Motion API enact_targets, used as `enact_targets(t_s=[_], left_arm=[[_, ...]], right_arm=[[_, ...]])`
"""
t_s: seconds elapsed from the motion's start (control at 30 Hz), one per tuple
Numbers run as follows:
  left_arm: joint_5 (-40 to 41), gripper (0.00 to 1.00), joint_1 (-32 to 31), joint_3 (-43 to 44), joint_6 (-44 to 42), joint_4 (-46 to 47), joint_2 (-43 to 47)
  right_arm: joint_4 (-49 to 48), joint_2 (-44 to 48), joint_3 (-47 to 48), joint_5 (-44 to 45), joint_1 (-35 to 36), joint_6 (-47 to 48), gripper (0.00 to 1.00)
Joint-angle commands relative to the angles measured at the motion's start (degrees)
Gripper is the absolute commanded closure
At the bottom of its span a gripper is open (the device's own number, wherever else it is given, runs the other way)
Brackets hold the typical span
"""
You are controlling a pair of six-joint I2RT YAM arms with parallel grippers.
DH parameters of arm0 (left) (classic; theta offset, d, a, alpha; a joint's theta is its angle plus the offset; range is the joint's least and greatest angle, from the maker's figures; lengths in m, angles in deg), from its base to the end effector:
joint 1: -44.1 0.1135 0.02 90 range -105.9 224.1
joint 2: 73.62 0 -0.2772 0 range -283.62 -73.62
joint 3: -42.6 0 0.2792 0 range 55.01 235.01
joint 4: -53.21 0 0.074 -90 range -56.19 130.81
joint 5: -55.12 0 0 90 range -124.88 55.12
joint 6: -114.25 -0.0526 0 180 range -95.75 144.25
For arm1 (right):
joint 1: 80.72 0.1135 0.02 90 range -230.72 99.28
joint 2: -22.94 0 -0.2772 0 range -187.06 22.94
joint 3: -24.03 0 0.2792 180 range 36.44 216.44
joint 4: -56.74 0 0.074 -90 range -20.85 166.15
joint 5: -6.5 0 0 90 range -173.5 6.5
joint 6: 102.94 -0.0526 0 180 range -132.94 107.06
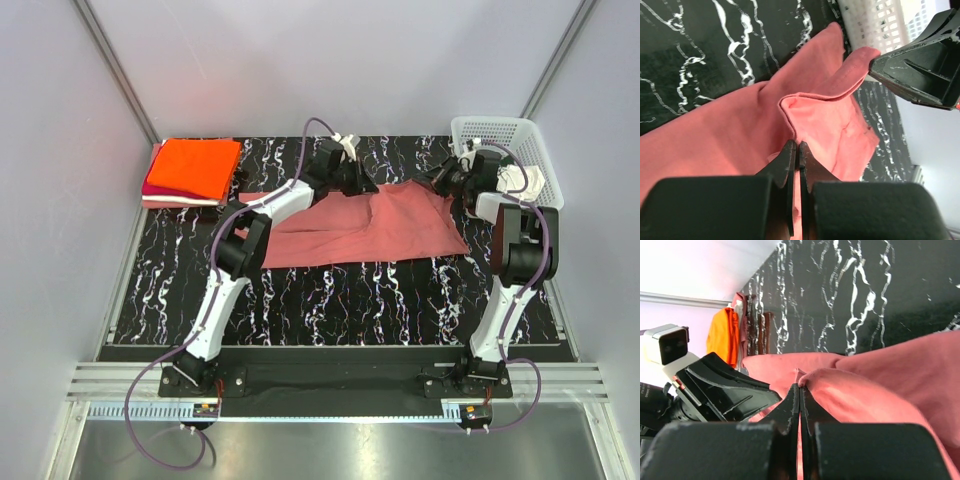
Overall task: Fold and stack the t-shirts
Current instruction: Fold the tshirt
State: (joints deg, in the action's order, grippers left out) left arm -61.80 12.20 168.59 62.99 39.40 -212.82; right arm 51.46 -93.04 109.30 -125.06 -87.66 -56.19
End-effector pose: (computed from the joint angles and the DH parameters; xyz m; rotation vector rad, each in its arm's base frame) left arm 0.5047 -0.3422 0.1759 0.1909 2.2170 -1.2097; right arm 0.4845 -0.0238 0.1714 0.4176 2.0320 1.1245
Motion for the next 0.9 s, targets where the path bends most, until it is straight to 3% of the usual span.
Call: enact_targets(t_s=[0.0,0.3,0.6,0.87], left_arm=[[1.6,0.98,0.35,2.0,-3.49,-0.7,-1.95],[-0.86,0.95,-0.18,1.65,-12.8,-2.8,-0.91],[7.48,0.92,-3.16,-3.35,-23.7,-6.94,6.73],[13.9,0.88,-7.03,-7.93,-26.26,-6.76,10.43]], right_arm=[[0.11,-0.65,1.24,0.25,-0.27,2.28,1.0],[5.98,2.42,0.09,4.19,-0.79,6.06,1.0],[7.85,8.14,-4.73,5.61,-0.97,8.7,1.0],[9.08,11.22,-10.36,8.33,-1.94,10.63,1.0]])
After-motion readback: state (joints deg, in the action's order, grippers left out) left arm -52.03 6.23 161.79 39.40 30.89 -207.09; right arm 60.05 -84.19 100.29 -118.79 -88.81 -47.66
